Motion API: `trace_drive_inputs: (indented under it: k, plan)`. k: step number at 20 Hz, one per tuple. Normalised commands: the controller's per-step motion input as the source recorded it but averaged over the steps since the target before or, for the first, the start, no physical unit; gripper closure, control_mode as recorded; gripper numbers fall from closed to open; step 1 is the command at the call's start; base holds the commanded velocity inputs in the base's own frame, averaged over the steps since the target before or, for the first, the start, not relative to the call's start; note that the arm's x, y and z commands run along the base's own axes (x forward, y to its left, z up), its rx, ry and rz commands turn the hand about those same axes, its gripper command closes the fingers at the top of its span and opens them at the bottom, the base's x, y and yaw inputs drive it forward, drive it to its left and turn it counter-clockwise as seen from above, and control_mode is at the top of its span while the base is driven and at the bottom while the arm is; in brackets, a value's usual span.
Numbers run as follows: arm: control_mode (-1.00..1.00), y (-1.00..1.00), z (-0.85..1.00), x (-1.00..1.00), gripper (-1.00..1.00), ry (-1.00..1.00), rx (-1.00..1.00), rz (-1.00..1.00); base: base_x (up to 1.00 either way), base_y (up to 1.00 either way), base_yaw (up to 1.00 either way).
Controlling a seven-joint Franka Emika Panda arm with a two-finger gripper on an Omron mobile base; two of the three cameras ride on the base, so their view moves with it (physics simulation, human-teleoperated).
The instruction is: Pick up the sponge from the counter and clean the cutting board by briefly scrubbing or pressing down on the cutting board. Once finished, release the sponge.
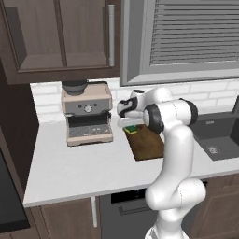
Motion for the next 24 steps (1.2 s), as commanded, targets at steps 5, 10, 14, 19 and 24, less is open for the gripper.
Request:
trace_drive_inputs:
  k: [5,10,14,19,24]
  plan:
    - [-1.00,-0.37,0.00,-0.04,1.00,0.00,0.00,0.00,0.00,0.00,0.00]
    - [-1.00,-0.48,-0.02,-0.14,1.00,-0.01,0.00,0.00,0.00,0.00,0.00]
    - [-1.00,-0.13,-0.03,-0.32,1.00,-0.02,0.01,0.00,0.00,0.00,0.00]
    - [-1.00,0.05,-0.16,-0.90,1.00,-0.02,0.12,0.00,0.00,0.00,0.00]
    - [-1.00,0.13,-0.28,-0.91,1.00,0.00,0.12,0.00,0.00,0.00,0.00]
